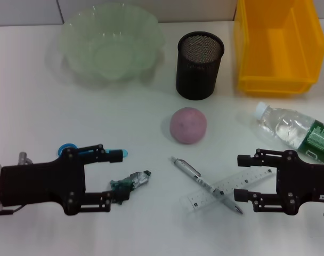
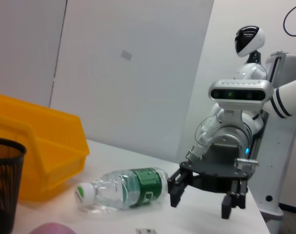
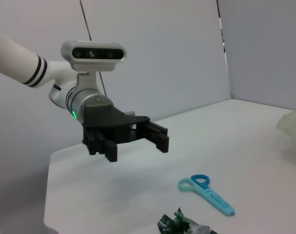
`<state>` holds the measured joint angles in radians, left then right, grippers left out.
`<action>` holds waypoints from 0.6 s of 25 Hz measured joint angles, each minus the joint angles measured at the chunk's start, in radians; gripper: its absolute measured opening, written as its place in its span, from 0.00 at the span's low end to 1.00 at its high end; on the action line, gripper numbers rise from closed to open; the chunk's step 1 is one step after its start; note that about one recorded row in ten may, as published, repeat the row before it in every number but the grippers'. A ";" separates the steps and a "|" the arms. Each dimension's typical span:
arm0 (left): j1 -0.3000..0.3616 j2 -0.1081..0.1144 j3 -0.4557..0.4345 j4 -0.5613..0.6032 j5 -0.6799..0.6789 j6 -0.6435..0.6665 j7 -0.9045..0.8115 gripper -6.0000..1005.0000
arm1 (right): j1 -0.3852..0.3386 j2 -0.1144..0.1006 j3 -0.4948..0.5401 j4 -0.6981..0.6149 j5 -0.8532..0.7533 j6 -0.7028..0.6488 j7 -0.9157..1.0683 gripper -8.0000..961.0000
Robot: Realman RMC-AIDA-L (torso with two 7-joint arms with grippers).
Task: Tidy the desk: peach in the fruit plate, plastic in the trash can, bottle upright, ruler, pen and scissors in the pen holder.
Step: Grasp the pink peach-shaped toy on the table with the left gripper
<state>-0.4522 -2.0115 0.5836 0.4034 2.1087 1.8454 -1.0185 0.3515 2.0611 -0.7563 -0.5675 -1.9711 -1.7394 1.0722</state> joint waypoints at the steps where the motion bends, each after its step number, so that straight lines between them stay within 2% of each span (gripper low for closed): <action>1: -0.004 -0.001 -0.006 0.000 0.000 -0.002 0.000 0.78 | 0.000 0.000 0.000 0.000 0.000 0.000 0.000 0.77; 15: -0.096 -0.011 -0.054 0.000 -0.004 -0.072 -0.021 0.77 | 0.003 -0.004 0.009 0.000 0.000 0.010 0.000 0.77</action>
<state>-0.5479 -2.0227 0.5292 0.4034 2.1045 1.7733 -1.0396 0.3543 2.0570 -0.7470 -0.5676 -1.9711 -1.7293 1.0721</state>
